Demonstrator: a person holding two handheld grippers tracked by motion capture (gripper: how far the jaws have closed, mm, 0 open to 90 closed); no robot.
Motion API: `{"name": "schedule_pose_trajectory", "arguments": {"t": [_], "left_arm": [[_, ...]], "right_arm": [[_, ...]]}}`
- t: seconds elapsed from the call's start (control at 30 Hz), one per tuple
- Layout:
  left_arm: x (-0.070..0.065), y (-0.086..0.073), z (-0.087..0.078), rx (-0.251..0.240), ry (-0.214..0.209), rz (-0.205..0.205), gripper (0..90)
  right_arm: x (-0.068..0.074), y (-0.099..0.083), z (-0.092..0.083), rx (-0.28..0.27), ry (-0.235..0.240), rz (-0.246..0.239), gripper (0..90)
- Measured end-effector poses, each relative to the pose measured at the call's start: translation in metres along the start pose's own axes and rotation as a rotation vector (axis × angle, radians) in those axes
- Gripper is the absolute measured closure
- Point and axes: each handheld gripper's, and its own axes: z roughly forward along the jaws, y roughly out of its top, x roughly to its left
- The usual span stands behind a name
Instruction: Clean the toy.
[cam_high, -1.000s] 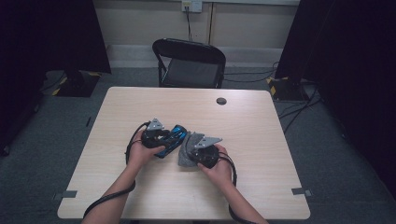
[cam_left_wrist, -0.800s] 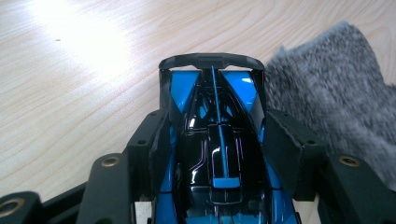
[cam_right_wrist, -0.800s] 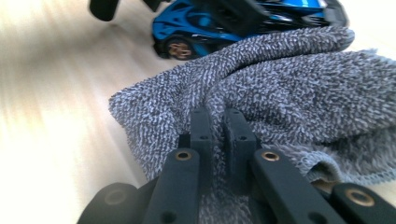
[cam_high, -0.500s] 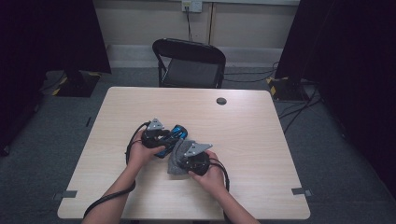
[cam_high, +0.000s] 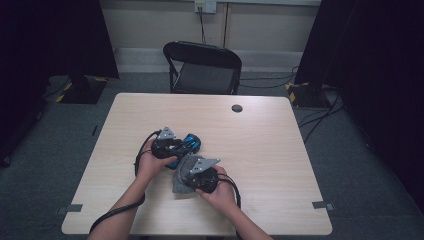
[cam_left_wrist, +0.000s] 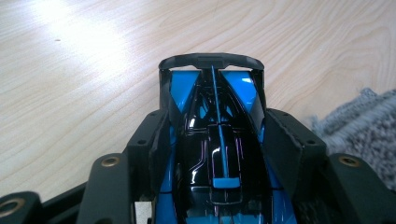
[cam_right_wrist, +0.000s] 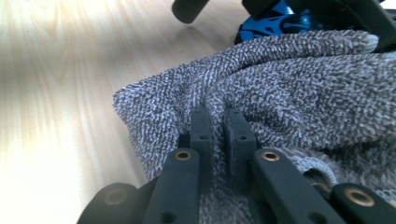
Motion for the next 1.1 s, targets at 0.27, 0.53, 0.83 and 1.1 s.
{"name": "schedule_pose_trajectory", "arguments": {"t": [0.27, 0.53, 0.83, 1.1], "left_arm": [[0.000, 0.000, 0.000, -0.003, 0.001, 0.000, 42.1], [0.000, 0.000, 0.000, -0.002, 0.001, 0.000, 42.1], [-0.001, 0.000, 0.000, 0.002, 0.004, 0.003, 42.0], [0.000, 0.000, 0.001, -0.002, 0.001, 0.004, 41.9]], "right_arm": [[0.010, 0.001, 0.002, -0.003, 0.035, -0.017, 84.3], [0.022, 0.000, 0.003, -0.006, 0.094, -0.041, 84.3], [0.036, -0.001, 0.002, -0.008, 0.157, -0.088, 84.2], [0.043, 0.002, -0.011, -0.018, 0.193, -0.141, 84.2]]}}
